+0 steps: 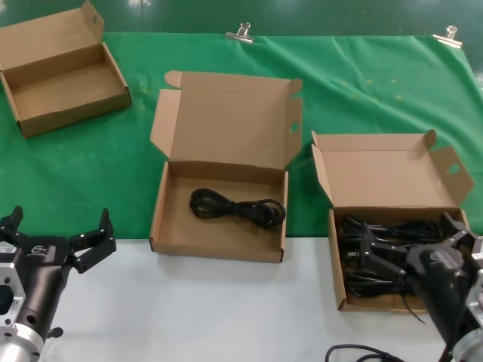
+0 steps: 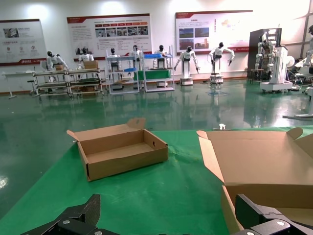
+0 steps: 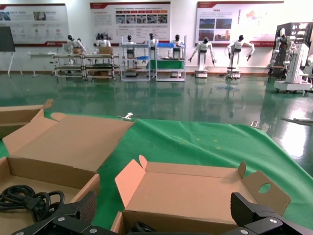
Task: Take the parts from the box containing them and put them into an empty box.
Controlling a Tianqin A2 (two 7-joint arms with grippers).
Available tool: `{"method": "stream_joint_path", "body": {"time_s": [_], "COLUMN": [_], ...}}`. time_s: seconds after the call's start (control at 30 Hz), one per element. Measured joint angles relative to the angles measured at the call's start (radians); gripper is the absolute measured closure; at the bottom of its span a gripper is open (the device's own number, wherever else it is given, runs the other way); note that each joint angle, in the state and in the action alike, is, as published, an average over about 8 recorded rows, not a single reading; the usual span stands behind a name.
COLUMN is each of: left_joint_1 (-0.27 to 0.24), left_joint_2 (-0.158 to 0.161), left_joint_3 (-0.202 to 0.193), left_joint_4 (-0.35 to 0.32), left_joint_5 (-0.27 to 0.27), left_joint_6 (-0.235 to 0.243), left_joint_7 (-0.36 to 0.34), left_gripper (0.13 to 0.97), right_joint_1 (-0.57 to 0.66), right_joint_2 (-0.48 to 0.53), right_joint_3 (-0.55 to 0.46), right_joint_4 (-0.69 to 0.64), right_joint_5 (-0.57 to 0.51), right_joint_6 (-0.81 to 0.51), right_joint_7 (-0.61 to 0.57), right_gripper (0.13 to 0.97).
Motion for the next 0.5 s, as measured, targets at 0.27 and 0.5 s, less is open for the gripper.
{"method": "stream_joint_path", "body": {"time_s": [0.27,0.5], "left_joint_1": [0.0,0.0], "left_joint_2": [0.0,0.0], "left_joint_3": [0.0,0.0], "left_joint_4": [0.0,0.0], "left_joint_5": [0.0,0.0], "left_joint_6": [0.0,0.0], "left_joint_7": [0.0,0.0], "left_gripper": [0.132,0.132], "right_joint_1": [0.0,0.0], "right_joint_2": [0.0,0.0], "right_joint_3": [0.0,0.0], "right_joint_4": [0.0,0.0], "right_joint_5": [0.0,0.0], "right_joint_6": [0.0,0.0], "right_joint_7": [0.0,0.0], "right_gripper": [0.129,0.129]}}
